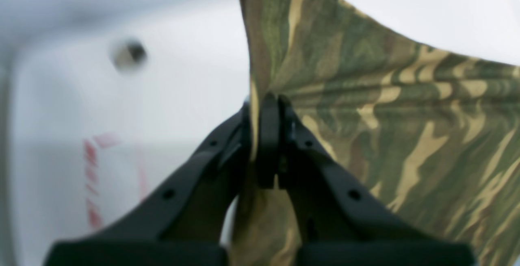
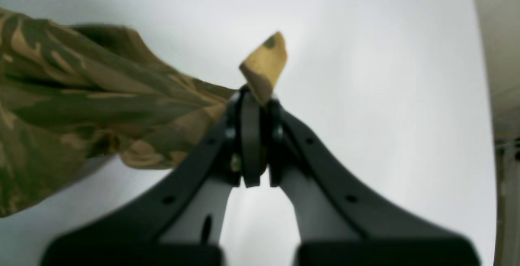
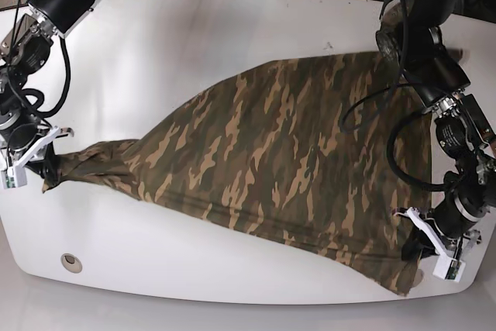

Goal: Layout the t-shirt on the table in an organized manner, then fold the t-shirt properly
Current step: 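Lift the shirt high with both grippers and swing it up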

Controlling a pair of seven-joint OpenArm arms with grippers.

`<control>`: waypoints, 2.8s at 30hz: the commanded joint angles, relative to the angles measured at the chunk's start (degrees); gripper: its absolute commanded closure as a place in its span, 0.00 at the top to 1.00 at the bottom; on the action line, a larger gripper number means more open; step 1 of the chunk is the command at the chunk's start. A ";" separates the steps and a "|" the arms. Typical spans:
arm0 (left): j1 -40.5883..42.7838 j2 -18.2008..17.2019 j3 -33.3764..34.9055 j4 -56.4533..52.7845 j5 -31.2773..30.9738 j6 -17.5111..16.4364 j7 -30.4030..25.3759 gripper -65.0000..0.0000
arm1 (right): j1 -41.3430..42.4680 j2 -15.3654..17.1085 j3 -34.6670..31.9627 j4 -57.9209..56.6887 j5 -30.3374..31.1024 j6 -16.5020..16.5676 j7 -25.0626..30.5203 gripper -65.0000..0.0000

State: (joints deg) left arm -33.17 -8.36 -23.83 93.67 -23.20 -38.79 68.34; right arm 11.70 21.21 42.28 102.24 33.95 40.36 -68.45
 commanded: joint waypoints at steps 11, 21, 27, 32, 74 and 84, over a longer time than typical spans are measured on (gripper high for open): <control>-6.96 -3.02 4.19 5.54 1.00 -1.21 -0.16 0.00 | 15.42 6.70 -2.15 -13.22 -0.86 -0.36 0.80 0.00; -17.16 -2.76 5.59 8.53 1.27 -1.21 -0.07 0.00 | 32.03 12.33 -10.06 -24.65 -0.86 -0.36 2.20 0.00; -26.13 -2.76 5.59 6.42 1.44 -1.21 0.81 0.00 | 43.11 15.40 -17.53 -29.40 -0.86 -0.36 2.29 0.00; -33.78 -2.76 5.59 3.96 1.35 -1.21 1.07 0.00 | 52.16 17.16 -22.99 -31.69 -0.86 -0.36 2.29 0.00; -52.85 -2.76 5.24 -16.79 1.09 -1.21 -2.97 0.00 | 73.09 23.40 -41.36 -31.86 -0.77 -0.36 2.12 0.00; -52.15 -2.76 5.24 -16.61 1.00 -1.21 -2.97 0.00 | 72.82 23.40 -41.36 -31.86 -0.77 -0.36 2.12 0.00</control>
State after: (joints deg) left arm -82.85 -10.70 -18.48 76.31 -22.57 -40.56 67.24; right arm 82.37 43.81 0.58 69.95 34.72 40.51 -67.29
